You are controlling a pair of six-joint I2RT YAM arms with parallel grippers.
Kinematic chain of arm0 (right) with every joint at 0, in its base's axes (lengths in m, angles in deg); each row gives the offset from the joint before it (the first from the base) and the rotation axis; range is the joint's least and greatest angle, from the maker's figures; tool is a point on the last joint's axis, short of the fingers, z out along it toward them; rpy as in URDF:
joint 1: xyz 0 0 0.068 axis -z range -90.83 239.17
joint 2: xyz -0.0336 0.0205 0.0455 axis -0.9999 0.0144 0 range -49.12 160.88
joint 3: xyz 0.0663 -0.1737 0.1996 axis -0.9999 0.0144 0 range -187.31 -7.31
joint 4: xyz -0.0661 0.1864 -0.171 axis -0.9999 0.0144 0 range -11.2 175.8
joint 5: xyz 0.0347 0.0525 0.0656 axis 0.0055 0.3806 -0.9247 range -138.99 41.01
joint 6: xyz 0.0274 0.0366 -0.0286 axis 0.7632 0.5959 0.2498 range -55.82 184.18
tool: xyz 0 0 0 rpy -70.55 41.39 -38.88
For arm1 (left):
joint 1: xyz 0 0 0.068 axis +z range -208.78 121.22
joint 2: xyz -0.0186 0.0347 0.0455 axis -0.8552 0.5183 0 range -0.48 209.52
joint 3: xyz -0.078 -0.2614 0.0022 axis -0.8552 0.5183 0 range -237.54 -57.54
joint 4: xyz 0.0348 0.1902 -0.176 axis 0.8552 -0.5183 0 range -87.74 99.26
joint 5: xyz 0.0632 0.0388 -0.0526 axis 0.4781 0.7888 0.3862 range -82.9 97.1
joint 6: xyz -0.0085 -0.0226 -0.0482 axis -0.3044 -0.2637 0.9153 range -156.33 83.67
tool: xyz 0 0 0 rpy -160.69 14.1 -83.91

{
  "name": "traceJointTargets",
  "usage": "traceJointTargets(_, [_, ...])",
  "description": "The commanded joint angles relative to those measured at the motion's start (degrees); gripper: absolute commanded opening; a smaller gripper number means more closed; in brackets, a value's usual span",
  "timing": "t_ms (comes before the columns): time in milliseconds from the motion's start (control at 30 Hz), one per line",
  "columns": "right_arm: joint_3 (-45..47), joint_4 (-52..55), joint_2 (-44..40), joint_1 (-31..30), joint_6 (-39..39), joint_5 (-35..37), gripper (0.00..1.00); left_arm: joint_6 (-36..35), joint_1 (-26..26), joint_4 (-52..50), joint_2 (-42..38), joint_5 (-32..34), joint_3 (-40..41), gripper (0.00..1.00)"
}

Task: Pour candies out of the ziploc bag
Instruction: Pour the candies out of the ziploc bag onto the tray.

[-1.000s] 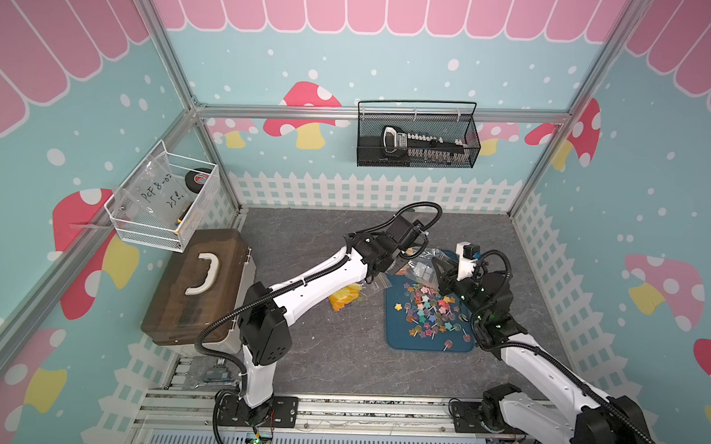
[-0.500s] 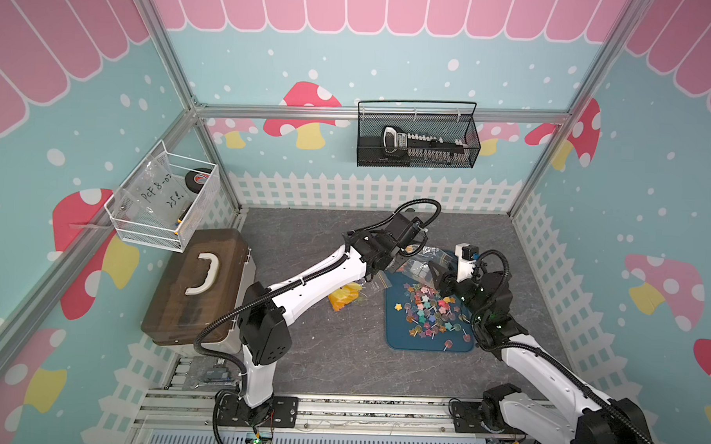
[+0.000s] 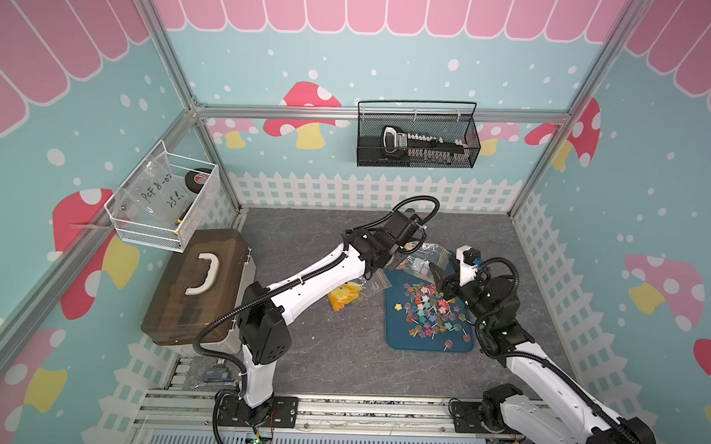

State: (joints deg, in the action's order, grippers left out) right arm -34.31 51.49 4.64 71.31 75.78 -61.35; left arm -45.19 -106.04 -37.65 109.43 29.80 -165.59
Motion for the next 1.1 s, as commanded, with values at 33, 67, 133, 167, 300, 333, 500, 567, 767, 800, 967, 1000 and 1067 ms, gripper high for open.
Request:
traceJointTargets(33, [0.35, -0.46, 0.73, 0.35, -1.73, -2.62, 0.60, 0.93, 0.24, 0.42, -2.42, -0.90, -2.52, 0.00])
traceJointTargets(67, [0.32, -0.47, 0.76, 0.38, -1.60, -2.27, 0.61, 0.87, 0.24, 0.38, -2.49, -0.81, -2.65, 0.00])
traceJointTargets(133, [0.46, -0.46, 0.74, 0.38, -1.66, -1.55, 0.65, 0.97, 0.24, 0.42, -2.59, -0.81, -2.69, 0.00])
traceJointTargets(167, [0.46, -0.48, 0.80, 0.38, -1.58, -1.59, 0.66, 0.95, 0.24, 0.42, -2.68, -0.90, -2.80, 0.00])
traceJointTargets(300, [-0.29, -1.46, 3.10, 0.32, -1.05, -5.54, 0.69, 1.39, 0.16, 0.41, -2.68, -1.83, -3.36, 0.00])
traceJointTargets(333, [-0.40, -1.89, 3.91, 0.30, -1.09, -6.93, 0.69, 1.44, 0.16, 0.37, -2.62, -1.95, -3.52, 0.00])
traceJointTargets(500, [-1.00, -4.26, 6.97, 0.27, -0.92, -6.28, 0.71, 1.50, -0.35, -0.06, -2.41, -2.49, -3.85, 0.00])
traceJointTargets(567, [-1.63, -5.09, 8.20, 0.29, -0.71, -6.66, 0.72, 1.48, -0.44, -0.19, -2.34, -2.83, -3.91, 0.00])
traceJointTargets(767, [-4.45, -6.85, 12.03, 0.29, 0.32, -6.10, 0.72, 1.58, -0.89, -0.56, -2.13, -2.99, -4.10, 0.00])
traceJointTargets(800, [-5.01, -7.11, 12.65, 0.29, 0.62, -6.26, 0.72, 1.65, -1.06, -0.63, -2.07, -3.01, -4.19, 0.00])
traceJointTargets(967, [-7.00, -9.13, 14.95, 0.20, 2.20, -8.47, 0.72, 1.66, -1.77, -0.86, -1.37, -3.19, -4.62, 0.00])
traceJointTargets(1000, [-7.31, -9.50, 15.42, 0.12, 2.37, -9.01, 0.72, 1.66, -1.85, -0.81, -1.19, -3.23, -4.79, 0.00])
traceJointTargets(1067, [-7.73, -9.92, 16.08, 0.07, 2.59, -9.76, 0.72, 1.66, -1.95, -0.90, -0.93, -3.23, -5.21, 0.00])
